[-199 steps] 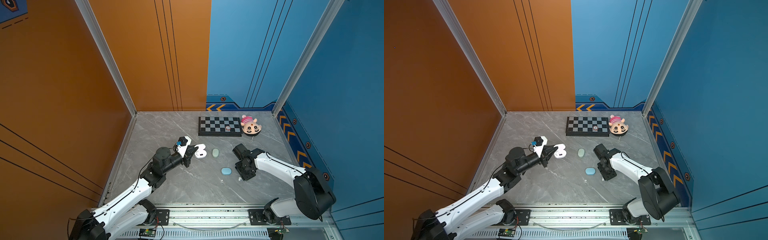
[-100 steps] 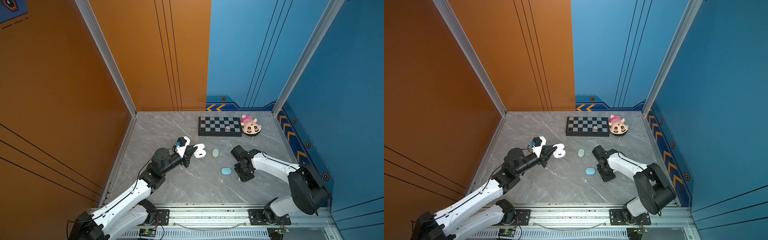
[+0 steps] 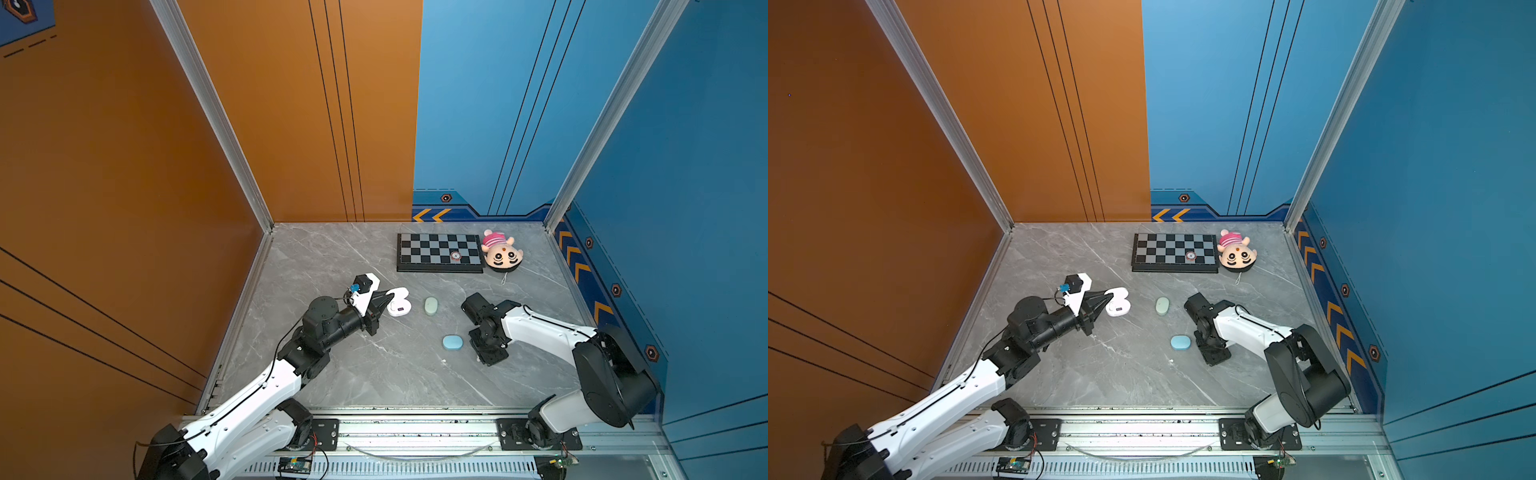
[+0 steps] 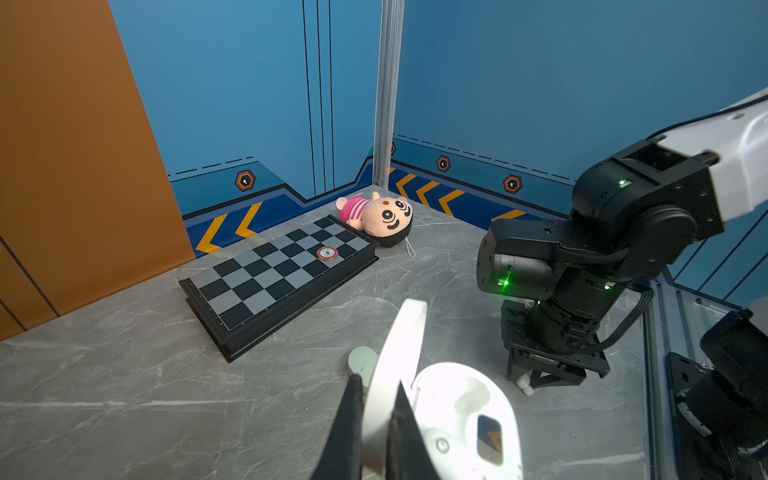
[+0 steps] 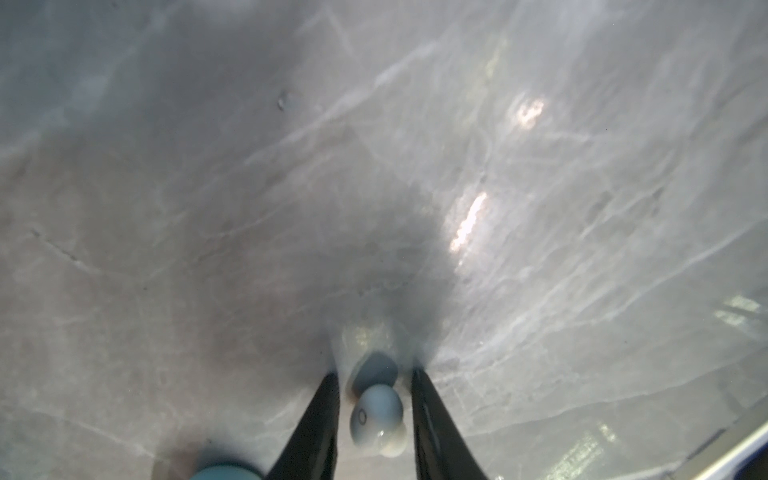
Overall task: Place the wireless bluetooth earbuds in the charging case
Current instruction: 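Lower the right gripper and close it on the white earbud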
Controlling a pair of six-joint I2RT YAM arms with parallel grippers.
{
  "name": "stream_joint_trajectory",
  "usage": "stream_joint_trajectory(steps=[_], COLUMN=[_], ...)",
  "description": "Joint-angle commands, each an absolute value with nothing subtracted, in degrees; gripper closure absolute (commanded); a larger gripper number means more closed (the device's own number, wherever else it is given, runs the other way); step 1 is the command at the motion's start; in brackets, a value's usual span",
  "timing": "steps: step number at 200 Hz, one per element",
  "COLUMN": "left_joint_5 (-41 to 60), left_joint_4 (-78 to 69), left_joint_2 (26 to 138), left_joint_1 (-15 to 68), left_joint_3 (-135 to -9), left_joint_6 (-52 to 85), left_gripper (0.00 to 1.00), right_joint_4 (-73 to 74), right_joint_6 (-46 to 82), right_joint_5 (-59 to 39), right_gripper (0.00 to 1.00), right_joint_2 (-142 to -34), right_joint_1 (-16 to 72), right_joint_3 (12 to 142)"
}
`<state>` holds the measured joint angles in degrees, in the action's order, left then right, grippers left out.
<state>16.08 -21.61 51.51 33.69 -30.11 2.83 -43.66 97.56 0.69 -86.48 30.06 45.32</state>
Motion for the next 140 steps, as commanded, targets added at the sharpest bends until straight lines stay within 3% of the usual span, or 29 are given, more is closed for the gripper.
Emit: stream_joint_trajectory(steps=[1,93,140], left_joint_5=[16.33,16.61,17.17], left_joint_4=[-22.72,-22.70,-22.68], left_joint_2=[50.62,51.15,51.74], left_joint_1=[33.22,33.13,33.12], left_joint_3=[-29.95,-30.31,-30.64], left_joint_6=[2.36,2.82,3.95], left_gripper=[1.00,1.00,1.00], right_joint_4=[-41.96,-42.27,-42.88], right_joint_6=[96.11,91.54,82.86], right_joint_5=[2.14,2.46,4.15], right_gripper=[0.71,0.84,0.87], right_joint_2=[-88.77,-88.95,-87.71], right_joint_1=[30.15,29.97,29.53], right_joint_3=[44.61,45.77,49.25])
